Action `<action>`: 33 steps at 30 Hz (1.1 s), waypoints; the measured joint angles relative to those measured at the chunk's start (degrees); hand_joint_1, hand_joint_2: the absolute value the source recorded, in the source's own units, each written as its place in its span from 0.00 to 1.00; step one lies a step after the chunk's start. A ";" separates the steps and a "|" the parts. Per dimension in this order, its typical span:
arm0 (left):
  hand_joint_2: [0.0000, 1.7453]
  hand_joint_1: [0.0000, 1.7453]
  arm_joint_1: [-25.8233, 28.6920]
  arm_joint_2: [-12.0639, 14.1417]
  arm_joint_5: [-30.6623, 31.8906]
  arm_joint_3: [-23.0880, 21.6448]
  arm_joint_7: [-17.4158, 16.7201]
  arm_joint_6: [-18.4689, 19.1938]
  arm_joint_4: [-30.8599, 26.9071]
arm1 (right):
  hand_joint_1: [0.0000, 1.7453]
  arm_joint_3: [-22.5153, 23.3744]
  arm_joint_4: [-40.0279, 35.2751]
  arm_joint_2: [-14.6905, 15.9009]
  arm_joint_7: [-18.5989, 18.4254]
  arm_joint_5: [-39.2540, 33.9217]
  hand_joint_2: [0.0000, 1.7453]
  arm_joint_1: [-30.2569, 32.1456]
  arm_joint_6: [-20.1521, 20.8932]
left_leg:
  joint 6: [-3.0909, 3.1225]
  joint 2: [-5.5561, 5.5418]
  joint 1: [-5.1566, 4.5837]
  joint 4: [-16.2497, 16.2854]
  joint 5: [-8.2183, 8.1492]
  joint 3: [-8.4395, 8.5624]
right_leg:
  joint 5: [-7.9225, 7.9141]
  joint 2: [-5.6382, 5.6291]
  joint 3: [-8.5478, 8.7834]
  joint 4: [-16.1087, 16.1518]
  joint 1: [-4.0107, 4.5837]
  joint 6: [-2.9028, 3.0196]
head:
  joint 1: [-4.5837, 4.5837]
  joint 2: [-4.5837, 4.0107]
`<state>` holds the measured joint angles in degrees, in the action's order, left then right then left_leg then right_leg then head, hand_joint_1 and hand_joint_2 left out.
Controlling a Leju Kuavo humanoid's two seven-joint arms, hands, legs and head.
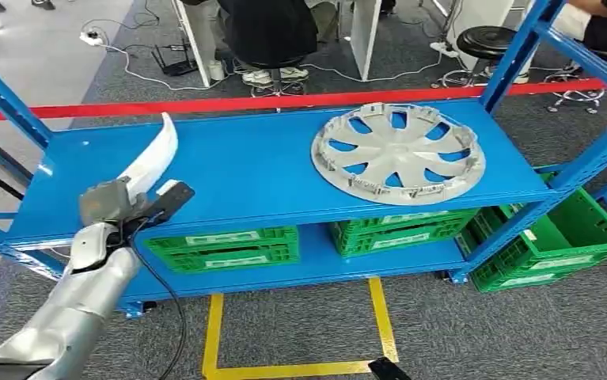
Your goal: Take the parts from the cabinet and place them on the table.
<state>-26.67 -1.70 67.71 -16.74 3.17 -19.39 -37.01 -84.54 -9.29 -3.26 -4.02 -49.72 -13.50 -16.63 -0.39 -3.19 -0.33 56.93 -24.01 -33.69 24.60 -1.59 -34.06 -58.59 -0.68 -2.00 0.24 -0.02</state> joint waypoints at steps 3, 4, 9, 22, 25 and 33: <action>1.00 1.00 0.73 0.00 0.00 0.00 -0.15 0.07 -1.89 | 0.00 0.02 0.00 0.00 0.00 0.00 1.00 0.01 -0.02 | 0.49 0.00 -0.10 0.21 0.04 -0.15 | -0.22 -0.01 0.09 0.24 -0.10 -0.54 | 0.00 0.02; 1.00 1.00 0.88 0.00 -0.07 0.00 -0.15 -0.07 -2.40 | 0.00 0.02 0.00 0.00 0.00 -0.02 1.00 0.04 -0.09 | 0.81 0.02 -0.07 0.09 0.43 -0.13 | -0.58 -0.05 0.20 0.55 -0.09 -0.89 | 0.02 0.02; 1.00 1.00 4.06 0.31 0.02 -0.94 -0.39 -3.92 -8.42 | 0.00 0.02 0.28 0.04 0.22 -0.18 1.00 0.09 -1.01 | 1.30 0.96 0.69 -0.92 1.28 -0.19 | 7.92 1.18 -4.54 -12.10 0.03 -1.76 | -0.15 0.02; 1.00 1.00 18.26 0.94 -1.25 -5.99 -0.15 -12.07 -30.71 | 0.00 1.31 0.50 0.79 5.49 -6.36 1.00 1.59 0.00 | -2.17 1.82 1.06 2.50 -0.92 -3.32 | 1.61 0.61 2.19 0.06 -0.32 1.15 | 0.37 0.02; 1.00 1.00 19.44 1.03 -1.29 -6.16 -0.15 -12.11 -33.02 | 0.00 1.77 0.52 0.81 5.79 -6.51 1.00 1.63 -0.04 | -2.54 2.36 1.07 15.74 -8.75 -7.73 | 0.26 1.40 0.26 0.05 -0.04 1.59 | 0.50 0.02; 1.00 1.00 21.36 1.20 -0.85 -6.25 -0.13 -13.14 -37.27 | 0.00 3.06 0.61 0.85 10.05 -8.22 1.00 1.98 -4.69 | -1.19 2.92 0.87 -0.76 -4.87 5.50 | -3.48 2.24 -3.21 -0.22 0.48 -0.02 | 0.46 0.02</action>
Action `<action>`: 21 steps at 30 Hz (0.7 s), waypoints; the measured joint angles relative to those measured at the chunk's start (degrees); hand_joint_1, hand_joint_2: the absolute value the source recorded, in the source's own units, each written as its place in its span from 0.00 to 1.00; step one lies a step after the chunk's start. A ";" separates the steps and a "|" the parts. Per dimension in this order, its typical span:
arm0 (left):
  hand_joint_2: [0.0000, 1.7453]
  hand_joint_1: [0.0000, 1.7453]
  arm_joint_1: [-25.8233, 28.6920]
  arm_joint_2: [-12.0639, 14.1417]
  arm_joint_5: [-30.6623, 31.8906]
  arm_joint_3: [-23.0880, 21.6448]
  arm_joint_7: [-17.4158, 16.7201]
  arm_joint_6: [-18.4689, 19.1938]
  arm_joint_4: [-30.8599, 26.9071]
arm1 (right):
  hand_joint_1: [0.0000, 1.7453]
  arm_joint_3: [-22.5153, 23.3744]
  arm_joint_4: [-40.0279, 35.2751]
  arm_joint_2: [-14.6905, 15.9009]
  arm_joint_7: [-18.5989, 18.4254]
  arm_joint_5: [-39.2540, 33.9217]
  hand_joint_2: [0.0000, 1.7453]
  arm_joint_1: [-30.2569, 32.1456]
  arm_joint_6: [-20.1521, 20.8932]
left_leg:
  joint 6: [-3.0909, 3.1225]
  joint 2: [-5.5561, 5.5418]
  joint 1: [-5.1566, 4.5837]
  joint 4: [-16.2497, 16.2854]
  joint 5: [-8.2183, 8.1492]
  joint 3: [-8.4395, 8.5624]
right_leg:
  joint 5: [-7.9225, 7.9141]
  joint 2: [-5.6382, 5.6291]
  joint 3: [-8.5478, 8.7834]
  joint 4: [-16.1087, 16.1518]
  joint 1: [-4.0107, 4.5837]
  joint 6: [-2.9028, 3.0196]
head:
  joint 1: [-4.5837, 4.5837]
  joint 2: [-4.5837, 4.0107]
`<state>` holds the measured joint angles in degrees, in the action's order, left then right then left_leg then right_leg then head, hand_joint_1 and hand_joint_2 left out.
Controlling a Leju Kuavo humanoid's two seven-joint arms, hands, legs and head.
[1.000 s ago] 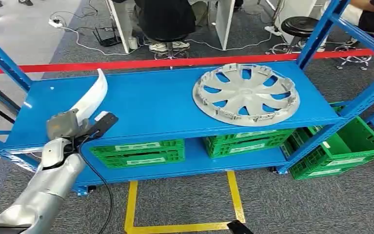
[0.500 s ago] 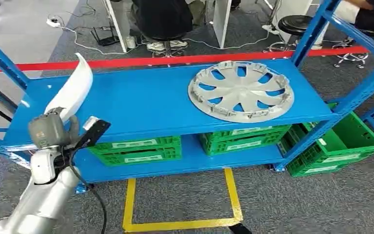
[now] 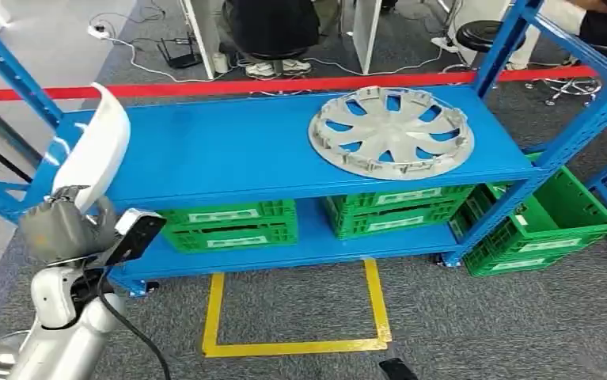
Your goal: Take the parts from the cabinet and place them on the table.
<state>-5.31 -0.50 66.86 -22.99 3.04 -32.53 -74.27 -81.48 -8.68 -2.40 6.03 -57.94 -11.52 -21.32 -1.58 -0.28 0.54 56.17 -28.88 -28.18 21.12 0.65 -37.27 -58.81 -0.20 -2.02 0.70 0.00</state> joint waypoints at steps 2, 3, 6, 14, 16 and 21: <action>1.00 1.00 1.99 0.13 0.41 0.00 0.15 -0.65 -1.49 | 0.00 0.09 0.24 0.15 0.68 -0.31 1.00 0.39 -1.72 | 0.91 -0.07 -0.21 0.27 0.60 -0.67 | -1.05 -0.01 -0.26 0.46 -0.20 -0.79 | 0.09 0.00; 1.00 1.00 2.61 0.18 0.61 0.00 0.18 -0.85 -1.94 | 0.00 0.22 0.37 0.44 1.10 -0.53 1.00 0.59 -1.70 | 1.56 0.12 0.08 0.08 1.25 -1.09 | -0.46 -0.18 -0.69 0.15 -0.40 -1.11 | 0.11 0.00; 1.00 1.00 3.74 0.33 0.85 0.11 0.35 -1.53 -3.67 | 0.00 0.66 0.46 1.07 1.73 -1.53 1.00 0.59 -1.04 | 2.45 0.18 -0.07 0.13 2.99 -3.08 | 9.09 -0.26 -3.16 -9.34 -0.35 -1.70 | -0.48 -0.02; 1.00 1.00 5.72 0.15 0.26 0.28 0.96 -2.33 -5.00 | 0.00 2.69 0.77 1.86 2.76 -4.11 1.00 1.65 -0.03 | 1.63 1.46 -0.69 0.46 7.07 -7.40 | 8.66 2.27 10.94 2.71 0.75 -0.50 | -0.44 0.00; 1.00 1.00 5.77 0.15 0.28 0.28 1.03 -2.42 -5.11 | 0.00 2.88 0.79 1.88 2.91 -4.11 1.00 1.73 -0.03 | 1.01 2.53 -0.40 0.26 7.90 -7.39 | 8.06 1.29 9.59 2.14 1.06 0.13 | -0.66 0.00; 1.00 1.00 5.99 0.22 0.26 0.35 1.03 -2.53 -5.26 | 0.00 2.95 0.92 1.97 2.89 -4.13 1.00 2.01 -0.01 | -0.58 1.13 -0.17 7.64 -1.31 -10.22 | 4.13 -0.41 6.37 2.76 0.57 1.96 | -0.28 0.00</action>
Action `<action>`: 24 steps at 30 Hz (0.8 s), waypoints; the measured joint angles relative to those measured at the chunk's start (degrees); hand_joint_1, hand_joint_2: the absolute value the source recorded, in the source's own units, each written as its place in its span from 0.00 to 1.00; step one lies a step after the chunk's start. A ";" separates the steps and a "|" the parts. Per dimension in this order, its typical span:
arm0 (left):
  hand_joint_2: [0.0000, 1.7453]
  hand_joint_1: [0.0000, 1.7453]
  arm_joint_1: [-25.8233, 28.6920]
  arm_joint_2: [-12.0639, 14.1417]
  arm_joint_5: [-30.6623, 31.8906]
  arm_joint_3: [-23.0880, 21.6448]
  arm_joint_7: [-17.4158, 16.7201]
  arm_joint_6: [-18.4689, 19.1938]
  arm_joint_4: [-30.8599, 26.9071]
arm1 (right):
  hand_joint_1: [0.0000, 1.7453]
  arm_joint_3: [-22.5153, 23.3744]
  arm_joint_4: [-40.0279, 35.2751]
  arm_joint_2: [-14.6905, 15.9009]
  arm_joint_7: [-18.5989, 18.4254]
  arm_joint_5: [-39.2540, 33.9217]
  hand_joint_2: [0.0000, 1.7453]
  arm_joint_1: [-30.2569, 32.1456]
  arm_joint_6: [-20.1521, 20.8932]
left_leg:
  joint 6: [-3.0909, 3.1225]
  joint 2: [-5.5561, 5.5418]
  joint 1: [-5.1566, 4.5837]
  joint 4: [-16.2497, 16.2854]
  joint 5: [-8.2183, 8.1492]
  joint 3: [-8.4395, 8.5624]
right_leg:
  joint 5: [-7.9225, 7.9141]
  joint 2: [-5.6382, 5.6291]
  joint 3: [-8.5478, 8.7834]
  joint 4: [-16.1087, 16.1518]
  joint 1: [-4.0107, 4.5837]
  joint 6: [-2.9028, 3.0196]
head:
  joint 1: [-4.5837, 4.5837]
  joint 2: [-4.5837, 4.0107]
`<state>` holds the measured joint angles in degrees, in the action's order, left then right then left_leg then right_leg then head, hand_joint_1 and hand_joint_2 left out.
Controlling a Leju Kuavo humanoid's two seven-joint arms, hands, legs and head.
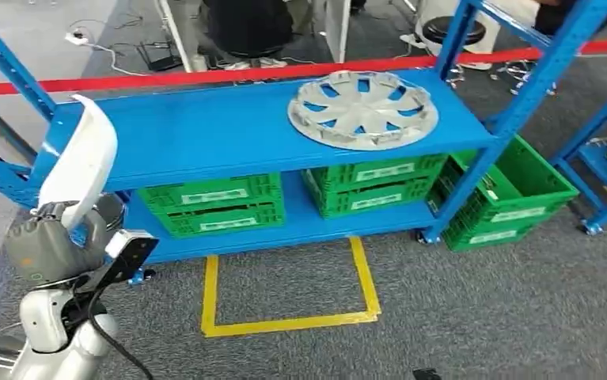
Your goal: Take the parts from the cabinet and place them on the table.
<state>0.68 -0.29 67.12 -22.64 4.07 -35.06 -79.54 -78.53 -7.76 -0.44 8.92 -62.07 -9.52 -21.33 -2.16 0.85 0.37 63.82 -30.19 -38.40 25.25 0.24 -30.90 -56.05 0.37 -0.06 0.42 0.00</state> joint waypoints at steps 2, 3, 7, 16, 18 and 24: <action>1.00 1.00 0.08 0.00 0.00 -0.02 0.00 0.00 0.00 | 0.00 0.00 0.02 0.00 0.02 0.02 1.00 0.20 0.04 | -0.16 -0.30 -0.03 8.52 -3.72 -1.87 | -1.50 -0.91 -2.08 -0.17 0.02 -0.08 | 0.02 0.00; 1.00 1.00 0.13 0.00 0.00 0.00 0.00 0.00 0.00 | 0.00 0.00 0.02 0.00 0.02 0.02 1.00 0.34 0.07 | -0.16 -0.39 -0.02 9.79 -2.93 -1.55 | -2.18 -1.27 -2.99 -0.20 0.01 -0.10 | -0.02 -0.02; 1.00 1.00 0.11 -0.02 0.00 0.00 0.00 0.00 -0.02 | 0.00 0.07 0.04 0.00 0.02 0.02 1.00 0.40 0.04 | 0.24 -2.97 0.25 -2.99 2.57 8.95 | -4.83 -3.23 -6.09 -0.62 -0.11 -0.85 | 0.00 0.00; 1.00 1.00 0.19 -0.17 -0.02 0.11 0.00 -0.11 -0.33 | 0.00 0.24 0.37 0.31 0.04 0.00 1.00 0.93 0.04 | 3.13 -0.40 0.11 -8.44 4.05 8.23 | 4.30 -1.03 -11.81 -13.34 -0.36 -3.65 | -0.72 0.00; 1.00 1.00 0.24 -0.17 -0.02 0.13 0.00 -0.11 -0.33 | 0.00 0.24 0.37 0.31 0.04 0.00 1.00 0.80 0.04 | 2.99 0.75 0.13 -8.38 5.20 6.70 | 6.00 -0.70 -12.55 -19.84 -0.60 -4.04 | -0.85 0.00; 1.00 1.00 0.27 -0.17 -0.02 0.17 0.00 -0.17 -0.61 | 0.00 0.26 0.33 0.17 0.15 0.04 1.00 0.16 0.04 | 1.19 4.00 -0.07 -8.11 8.21 3.85 | 4.00 3.55 4.97 1.00 -0.42 -3.91 | -0.90 0.00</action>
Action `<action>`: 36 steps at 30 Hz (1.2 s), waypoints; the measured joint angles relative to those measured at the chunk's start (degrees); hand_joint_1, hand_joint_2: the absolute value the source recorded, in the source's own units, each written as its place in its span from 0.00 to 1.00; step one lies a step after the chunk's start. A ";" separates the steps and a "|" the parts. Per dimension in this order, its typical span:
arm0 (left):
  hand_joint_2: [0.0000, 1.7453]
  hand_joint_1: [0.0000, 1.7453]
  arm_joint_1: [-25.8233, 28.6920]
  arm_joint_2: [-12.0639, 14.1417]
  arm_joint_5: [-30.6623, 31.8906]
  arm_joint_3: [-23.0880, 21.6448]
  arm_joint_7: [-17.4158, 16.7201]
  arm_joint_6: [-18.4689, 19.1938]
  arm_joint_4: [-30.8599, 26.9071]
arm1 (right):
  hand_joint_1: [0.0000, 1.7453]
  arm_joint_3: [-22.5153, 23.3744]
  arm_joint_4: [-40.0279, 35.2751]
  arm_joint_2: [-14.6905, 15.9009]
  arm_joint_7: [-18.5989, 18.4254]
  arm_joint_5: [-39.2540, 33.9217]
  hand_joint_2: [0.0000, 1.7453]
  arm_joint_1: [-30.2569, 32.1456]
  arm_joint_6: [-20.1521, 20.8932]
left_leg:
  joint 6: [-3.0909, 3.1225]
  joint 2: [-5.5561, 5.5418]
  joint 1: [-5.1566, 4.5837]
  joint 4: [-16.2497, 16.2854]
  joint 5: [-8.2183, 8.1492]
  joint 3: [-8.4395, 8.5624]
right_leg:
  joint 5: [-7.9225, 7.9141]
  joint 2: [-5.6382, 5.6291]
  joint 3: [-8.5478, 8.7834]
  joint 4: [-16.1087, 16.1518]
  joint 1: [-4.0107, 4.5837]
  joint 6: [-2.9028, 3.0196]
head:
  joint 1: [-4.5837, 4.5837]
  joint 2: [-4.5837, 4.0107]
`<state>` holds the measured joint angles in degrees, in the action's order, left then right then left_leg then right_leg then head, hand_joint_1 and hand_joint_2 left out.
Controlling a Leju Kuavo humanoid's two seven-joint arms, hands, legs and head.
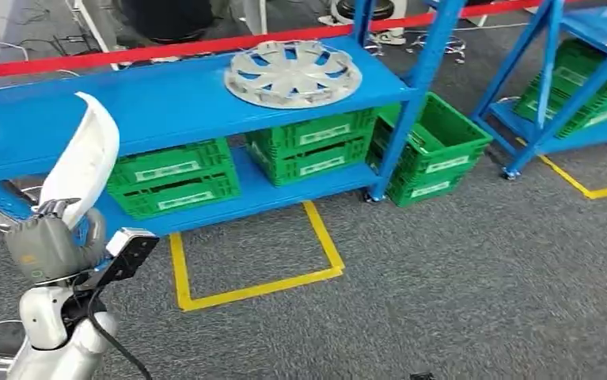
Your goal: Take the parts from the cabinet and place them on the table.
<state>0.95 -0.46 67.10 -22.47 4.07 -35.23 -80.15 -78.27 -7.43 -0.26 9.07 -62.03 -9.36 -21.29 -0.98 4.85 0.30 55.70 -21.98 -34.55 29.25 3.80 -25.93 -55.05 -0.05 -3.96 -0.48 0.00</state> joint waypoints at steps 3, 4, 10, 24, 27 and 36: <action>1.00 1.00 -0.08 -0.02 0.02 -0.02 0.07 -0.02 -0.04 | 0.00 0.02 0.00 0.00 0.00 0.00 1.00 0.10 0.00 | -0.94 1.74 0.29 -0.23 1.12 0.06 | -0.91 -1.43 -1.94 -0.92 0.30 1.72 | 0.02 -0.02; 1.00 1.00 -0.01 0.00 0.02 -0.02 0.07 -0.02 -0.04 | 0.00 0.02 0.00 -0.02 -0.04 -0.02 1.00 0.28 0.00 | -1.45 1.19 0.47 -0.05 0.76 -0.22 | -1.68 -1.91 -2.43 -0.72 0.11 2.53 | 0.18 -0.02; 1.00 1.00 0.21 0.24 0.00 0.02 0.11 -0.04 -0.02 | 0.00 0.02 0.04 -0.02 -0.06 -0.02 1.00 0.45 0.07 | -0.90 -4.59 -0.02 18.25 -11.59 -5.17 | -5.74 -5.43 -7.44 -1.05 0.96 4.07 | 0.50 -0.02; 1.00 1.00 -3.21 -0.79 -4.77 0.11 1.23 3.34 2.80 | 0.00 1.82 0.15 -0.50 1.99 -3.74 1.00 0.71 -1.38 | 1.98 -3.43 0.11 -0.36 -3.41 3.73 | 2.76 -4.37 -17.27 -19.86 0.38 0.19 | -0.35 0.00; 1.00 1.00 -5.24 -1.68 -5.40 0.11 1.83 3.32 5.53 | 0.00 2.62 0.15 -0.81 2.23 -4.30 1.00 0.79 -1.73 | 1.37 -1.38 0.27 -0.31 -2.39 2.37 | -1.19 -3.85 -12.39 -15.63 -0.54 -0.63 | -0.31 0.00; 1.00 1.00 -7.72 -2.60 -6.91 0.33 2.14 4.28 8.52 | 0.00 3.52 0.18 -1.38 2.56 -5.09 1.00 1.30 -1.86 | -1.76 -2.38 0.82 2.73 -4.37 0.02 | -4.19 -3.45 -4.88 -0.70 0.27 3.37 | -0.02 -0.02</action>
<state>-6.77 -3.06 60.19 -22.14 6.21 -30.95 -71.62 -74.75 -7.26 -1.64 11.63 -67.12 -8.05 -23.15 -2.74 2.47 1.12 58.44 -26.35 -34.53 25.06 0.34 -30.81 -55.75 0.22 -0.59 -0.50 -0.02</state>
